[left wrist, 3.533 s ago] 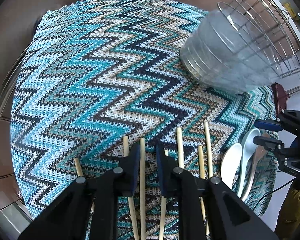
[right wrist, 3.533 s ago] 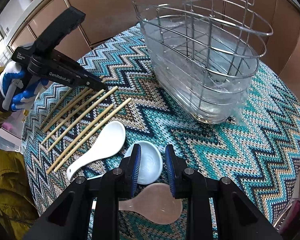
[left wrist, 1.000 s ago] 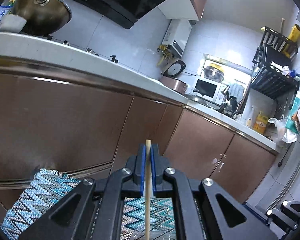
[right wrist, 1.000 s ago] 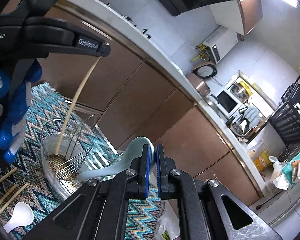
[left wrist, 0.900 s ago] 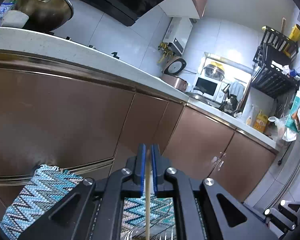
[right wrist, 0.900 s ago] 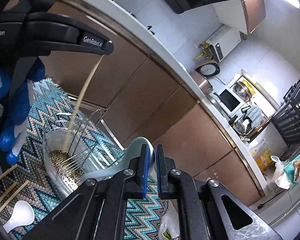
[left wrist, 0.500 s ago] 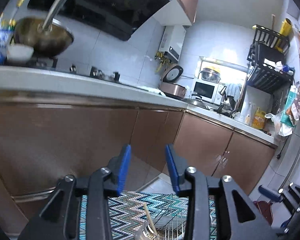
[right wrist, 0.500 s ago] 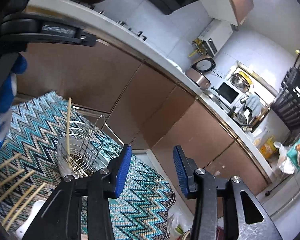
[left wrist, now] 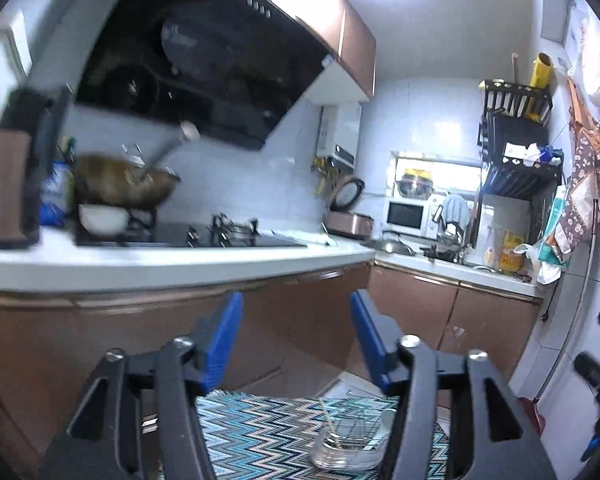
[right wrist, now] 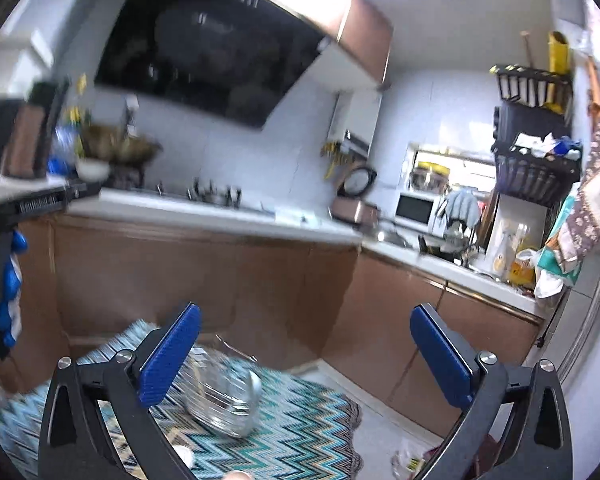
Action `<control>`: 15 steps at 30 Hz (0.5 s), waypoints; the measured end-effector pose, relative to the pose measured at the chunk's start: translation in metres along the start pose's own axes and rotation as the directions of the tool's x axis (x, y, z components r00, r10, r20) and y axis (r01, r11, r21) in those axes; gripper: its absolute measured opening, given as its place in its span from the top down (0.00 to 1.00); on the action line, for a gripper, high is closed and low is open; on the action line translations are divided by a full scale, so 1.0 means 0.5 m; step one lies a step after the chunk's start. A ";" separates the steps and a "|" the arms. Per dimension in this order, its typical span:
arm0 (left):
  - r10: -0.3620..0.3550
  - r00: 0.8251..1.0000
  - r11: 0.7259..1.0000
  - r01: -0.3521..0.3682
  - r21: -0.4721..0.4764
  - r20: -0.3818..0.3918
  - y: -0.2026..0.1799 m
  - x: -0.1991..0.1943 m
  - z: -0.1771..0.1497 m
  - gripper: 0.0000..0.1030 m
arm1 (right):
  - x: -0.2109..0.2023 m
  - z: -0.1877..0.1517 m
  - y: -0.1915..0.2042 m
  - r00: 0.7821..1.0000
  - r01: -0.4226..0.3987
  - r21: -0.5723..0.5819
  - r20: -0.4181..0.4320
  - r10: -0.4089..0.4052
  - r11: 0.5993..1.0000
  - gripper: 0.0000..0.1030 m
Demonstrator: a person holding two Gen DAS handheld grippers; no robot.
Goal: Organize utensils
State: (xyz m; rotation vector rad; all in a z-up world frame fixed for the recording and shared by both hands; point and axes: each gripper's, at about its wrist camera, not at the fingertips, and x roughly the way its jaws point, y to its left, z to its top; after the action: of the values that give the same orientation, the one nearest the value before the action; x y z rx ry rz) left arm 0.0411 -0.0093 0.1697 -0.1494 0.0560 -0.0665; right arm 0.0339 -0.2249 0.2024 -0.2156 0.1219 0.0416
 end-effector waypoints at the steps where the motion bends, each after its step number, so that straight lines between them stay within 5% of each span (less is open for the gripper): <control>1: 0.006 1.000 1.000 -0.006 0.010 0.011 0.005 -0.028 0.010 0.44 | -0.028 0.010 0.002 1.000 -0.002 0.009 0.022 0.001 1.000 0.00; 8: 0.006 0.999 1.000 -0.007 0.019 0.040 0.047 -0.171 0.054 0.39 | -0.170 0.050 0.017 0.992 -0.005 0.042 0.127 0.000 0.999 0.00; 15: -0.083 0.996 0.997 0.083 -0.008 -0.041 0.078 -0.227 0.060 0.39 | -0.254 0.060 0.030 0.978 -0.037 0.046 0.207 0.026 0.998 0.00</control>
State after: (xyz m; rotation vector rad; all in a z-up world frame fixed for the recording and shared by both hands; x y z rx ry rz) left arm -0.0675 0.0414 0.1995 -0.1565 0.0916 -0.1521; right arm -0.0896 -0.2073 0.2440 -0.1583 -0.0803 0.0922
